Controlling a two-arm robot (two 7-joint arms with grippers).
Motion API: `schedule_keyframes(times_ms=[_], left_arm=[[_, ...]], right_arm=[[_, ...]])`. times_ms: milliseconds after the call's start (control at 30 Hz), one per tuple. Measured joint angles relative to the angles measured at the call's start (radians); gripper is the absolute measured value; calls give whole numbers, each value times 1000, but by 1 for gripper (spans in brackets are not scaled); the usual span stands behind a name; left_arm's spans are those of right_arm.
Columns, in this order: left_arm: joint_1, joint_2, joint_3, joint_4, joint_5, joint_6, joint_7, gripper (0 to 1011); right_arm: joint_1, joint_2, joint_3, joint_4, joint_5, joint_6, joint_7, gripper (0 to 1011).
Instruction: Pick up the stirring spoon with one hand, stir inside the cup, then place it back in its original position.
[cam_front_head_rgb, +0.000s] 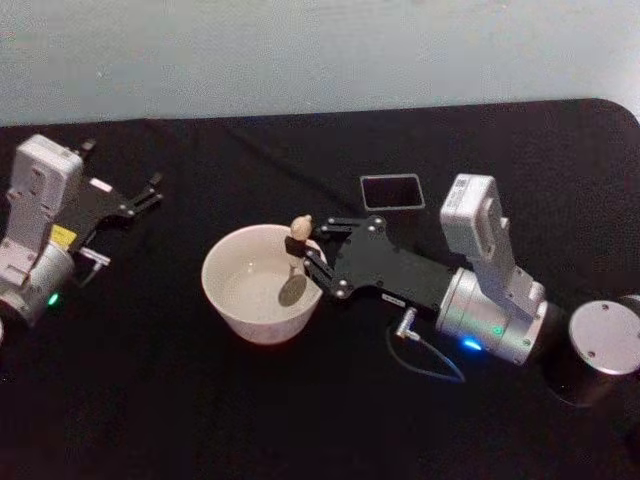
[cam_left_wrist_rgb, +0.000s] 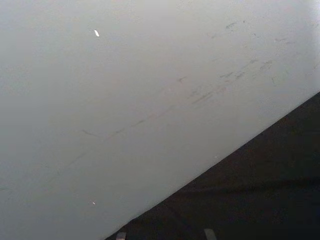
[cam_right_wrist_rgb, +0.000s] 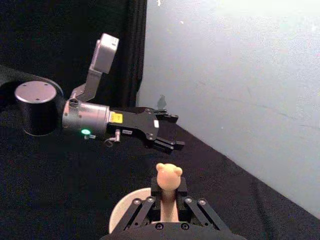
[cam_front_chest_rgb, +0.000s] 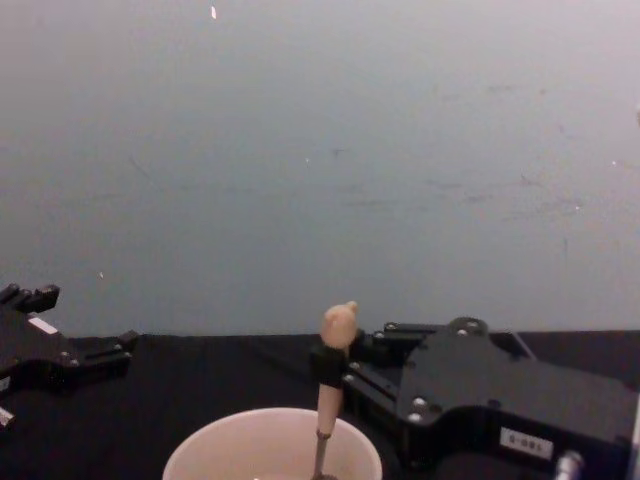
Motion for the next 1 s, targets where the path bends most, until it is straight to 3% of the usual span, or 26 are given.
schedule_keyframes(times_ms=[567, 1000], left_arm=[[0, 0, 0, 0, 0, 0, 0, 1002], [0, 0, 0, 0, 0, 0, 0, 1001]], right_arm=[[-35, 29, -20, -44, 11, 15, 24, 172], [-5, -13, -50, -9, 2, 14, 18, 172]])
